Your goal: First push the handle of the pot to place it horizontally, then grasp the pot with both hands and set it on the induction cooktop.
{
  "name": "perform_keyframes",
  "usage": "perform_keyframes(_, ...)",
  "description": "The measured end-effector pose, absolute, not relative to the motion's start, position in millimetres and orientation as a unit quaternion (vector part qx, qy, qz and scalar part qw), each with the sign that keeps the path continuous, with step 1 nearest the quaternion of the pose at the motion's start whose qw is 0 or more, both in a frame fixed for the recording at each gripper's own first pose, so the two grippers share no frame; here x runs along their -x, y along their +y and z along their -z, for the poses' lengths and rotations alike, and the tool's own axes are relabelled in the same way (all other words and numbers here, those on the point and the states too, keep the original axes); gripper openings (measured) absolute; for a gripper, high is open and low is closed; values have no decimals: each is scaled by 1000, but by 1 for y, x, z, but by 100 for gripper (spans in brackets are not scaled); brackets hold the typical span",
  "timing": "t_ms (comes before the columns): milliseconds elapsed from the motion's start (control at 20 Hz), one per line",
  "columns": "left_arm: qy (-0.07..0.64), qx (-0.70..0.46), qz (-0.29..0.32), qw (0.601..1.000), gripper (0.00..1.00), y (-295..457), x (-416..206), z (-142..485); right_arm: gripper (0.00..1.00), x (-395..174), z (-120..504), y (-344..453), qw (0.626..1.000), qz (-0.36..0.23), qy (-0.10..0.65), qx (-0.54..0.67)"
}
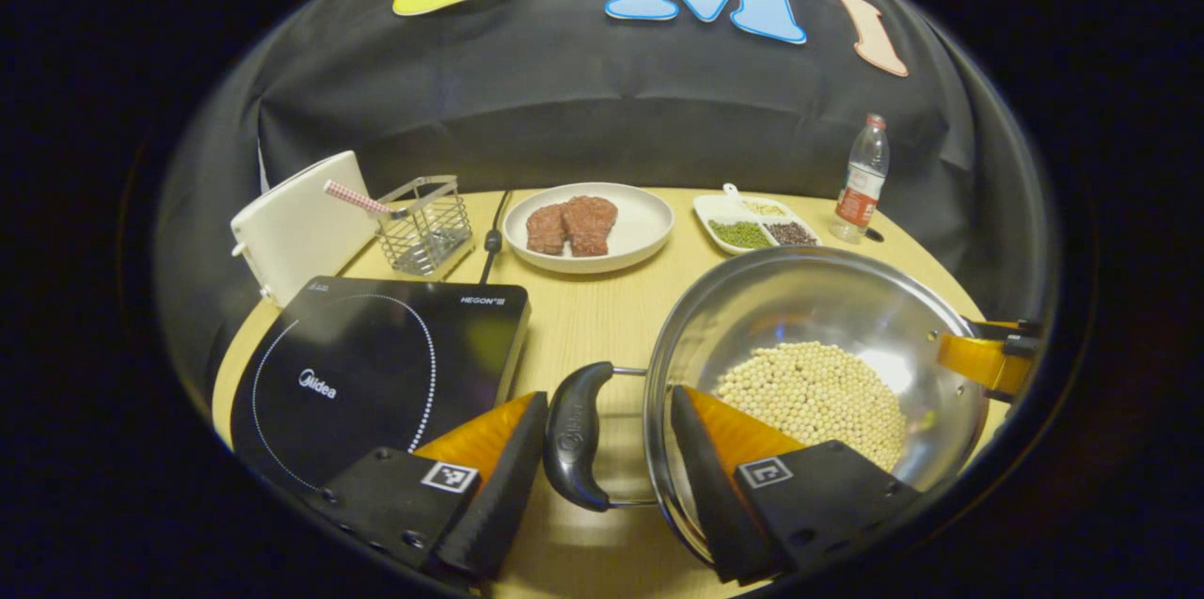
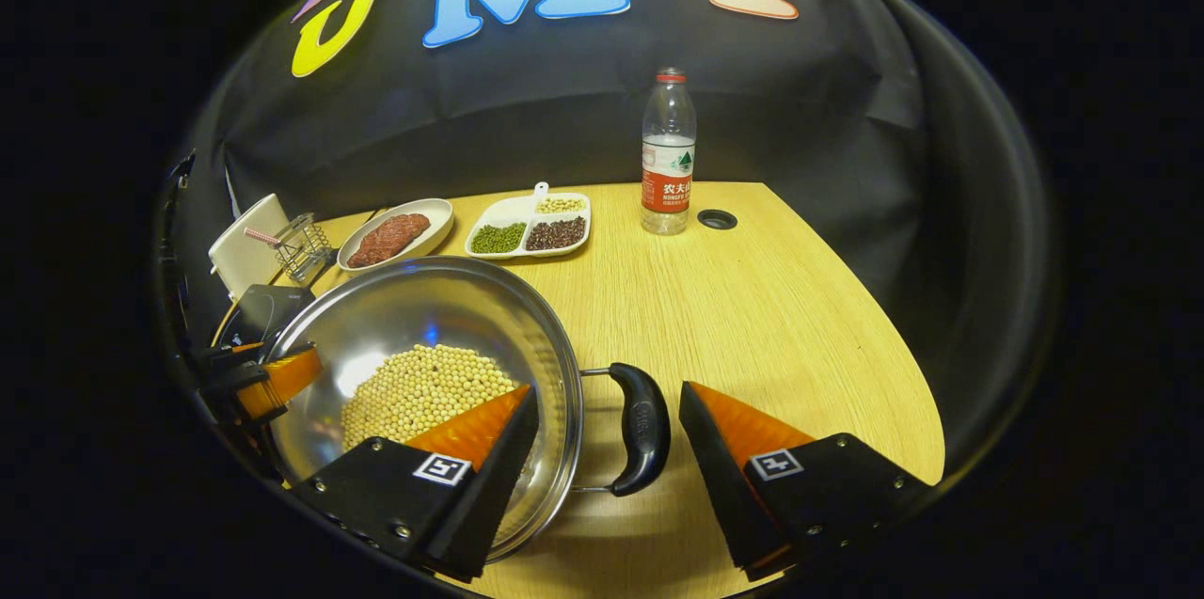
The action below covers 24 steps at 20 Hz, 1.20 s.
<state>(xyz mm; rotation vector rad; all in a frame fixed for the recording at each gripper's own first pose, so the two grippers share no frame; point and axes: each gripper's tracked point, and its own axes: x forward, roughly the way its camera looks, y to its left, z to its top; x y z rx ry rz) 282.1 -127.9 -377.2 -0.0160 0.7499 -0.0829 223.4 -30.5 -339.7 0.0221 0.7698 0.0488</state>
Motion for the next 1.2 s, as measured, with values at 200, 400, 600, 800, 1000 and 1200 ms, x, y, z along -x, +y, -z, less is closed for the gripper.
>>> perform_keyframes(200,359,7,38,932,78,-129,-283,377,64,-223,341,-31,930,-17,368,-3)
perform_keyframes(400,352,15,40,935,70,-130,-283,376,57,-222,339,-31,931,-14,365,-1)
perform_keyframes(600,348,8,36,937,68,-130,-284,374,51,-221,340,-30,930,-12,367,-6)
perform_keyframes(800,339,-2,38,940,71,-132,-285,367,52,-217,335,-34,929,-8,369,-11)
perform_keyframes(1000,332,2,34,943,67,-139,-276,346,51,-215,318,-39,934,-8,357,-10)
perform_keyframes(1200,323,1,21,946,71,-134,-269,329,52,-208,299,-40,937,-16,349,4)
